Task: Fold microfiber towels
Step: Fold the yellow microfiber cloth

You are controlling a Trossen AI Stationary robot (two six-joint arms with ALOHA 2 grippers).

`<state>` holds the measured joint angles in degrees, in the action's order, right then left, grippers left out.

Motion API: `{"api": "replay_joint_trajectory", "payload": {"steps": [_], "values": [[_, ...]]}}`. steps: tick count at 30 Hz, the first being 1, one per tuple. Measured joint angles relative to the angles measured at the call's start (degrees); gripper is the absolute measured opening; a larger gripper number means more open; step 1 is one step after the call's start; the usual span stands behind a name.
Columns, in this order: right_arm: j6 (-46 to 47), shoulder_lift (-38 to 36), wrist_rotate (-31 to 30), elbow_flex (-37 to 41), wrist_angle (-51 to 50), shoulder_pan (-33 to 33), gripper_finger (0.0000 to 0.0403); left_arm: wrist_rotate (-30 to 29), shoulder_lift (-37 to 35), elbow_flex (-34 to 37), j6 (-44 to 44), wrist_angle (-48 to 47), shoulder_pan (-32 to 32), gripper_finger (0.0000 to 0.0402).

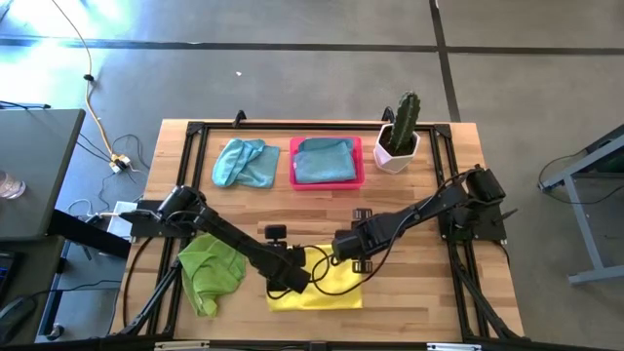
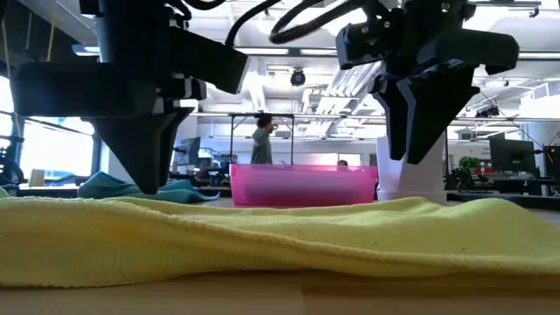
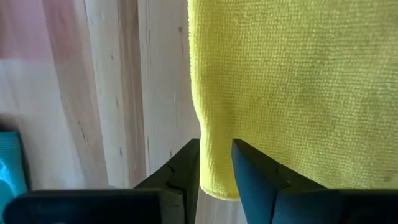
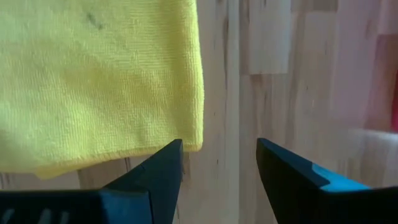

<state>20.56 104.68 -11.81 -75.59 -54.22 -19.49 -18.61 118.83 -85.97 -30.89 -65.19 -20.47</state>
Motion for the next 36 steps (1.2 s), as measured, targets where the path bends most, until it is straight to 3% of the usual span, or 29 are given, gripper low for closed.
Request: {"api": "replay_joint_trajectory", "payload": {"steps": [9,21,29,33,36], "values": [[9.29,0.0,1.4,0.0,-0.18,0.02,0.0197,-0.17,0.0,0.0,0.02,-3.1,0.13,0.0085],[9.52,0.0,1.42,0.0,-2.96,0.0,0.0197,-2.4,0.0,0.0,0.5,-5.26,0.17,0.0085],[9.09,0.0,4.39,-0.02,-4.38,0.11,0.0197,-2.59,0.0,0.0,9.04,-3.82,0.22,0.0093],[7.61,-0.13,7.29,-0.81,-11.25,0.11,0.0197,-10.09,-1.92,-0.31,9.85,-3.18,-1.14,0.0089],[4.86,-1.12,7.37,-0.94,-15.87,-0.15,0.0197,-12.32,-5.99,-0.81,7.6,-2.61,-2.94,0.0081]]}}
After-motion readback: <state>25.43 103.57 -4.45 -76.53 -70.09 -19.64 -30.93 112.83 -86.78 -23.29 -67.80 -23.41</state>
